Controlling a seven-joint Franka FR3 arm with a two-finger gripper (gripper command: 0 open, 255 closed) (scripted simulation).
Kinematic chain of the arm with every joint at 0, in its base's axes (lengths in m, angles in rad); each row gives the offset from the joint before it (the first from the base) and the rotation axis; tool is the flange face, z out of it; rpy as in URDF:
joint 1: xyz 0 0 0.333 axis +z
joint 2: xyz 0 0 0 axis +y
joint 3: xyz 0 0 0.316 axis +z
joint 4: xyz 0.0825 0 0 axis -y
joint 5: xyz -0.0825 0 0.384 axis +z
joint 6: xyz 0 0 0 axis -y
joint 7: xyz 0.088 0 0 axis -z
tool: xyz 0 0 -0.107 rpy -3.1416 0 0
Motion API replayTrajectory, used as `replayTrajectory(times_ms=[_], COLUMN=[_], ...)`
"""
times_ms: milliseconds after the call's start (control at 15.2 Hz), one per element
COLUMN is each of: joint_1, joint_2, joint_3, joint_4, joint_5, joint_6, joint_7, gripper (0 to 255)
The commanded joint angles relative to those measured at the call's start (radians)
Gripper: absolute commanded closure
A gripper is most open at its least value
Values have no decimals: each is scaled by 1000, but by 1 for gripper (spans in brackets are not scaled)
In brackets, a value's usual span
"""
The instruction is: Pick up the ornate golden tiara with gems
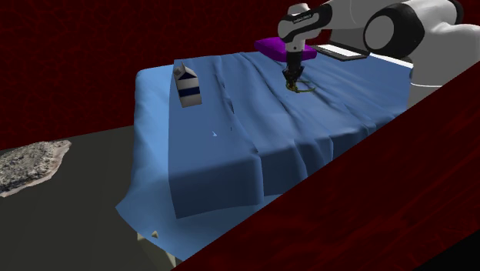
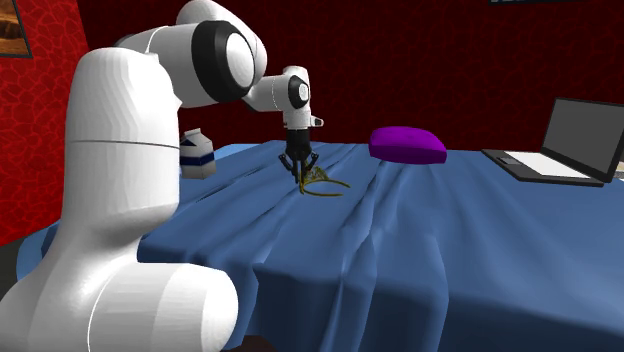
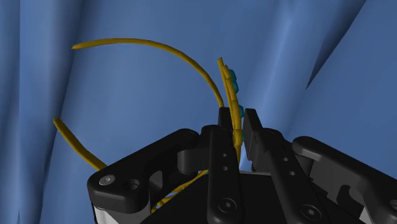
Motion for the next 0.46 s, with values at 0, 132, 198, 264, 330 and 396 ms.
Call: replayTrajectory(times_ms=[0, 132, 198, 264, 330, 396], joint_1=[0, -1, -1, -1, -1, -1], joint_2=[-5, -8, -10, -11, -11, -11], joint_3=[-1, -1, -2, -2, -2, -2], joint_4=[20, 42, 54, 66, 67, 67], joint_5=[-1, -2, -3, -3, -3, -3], joint_6=[-25, -51, -64, -76, -78, -78], joint_7=[0, -1, -1, -1, -1, -1], gripper=[255, 255, 255, 255, 255, 255])
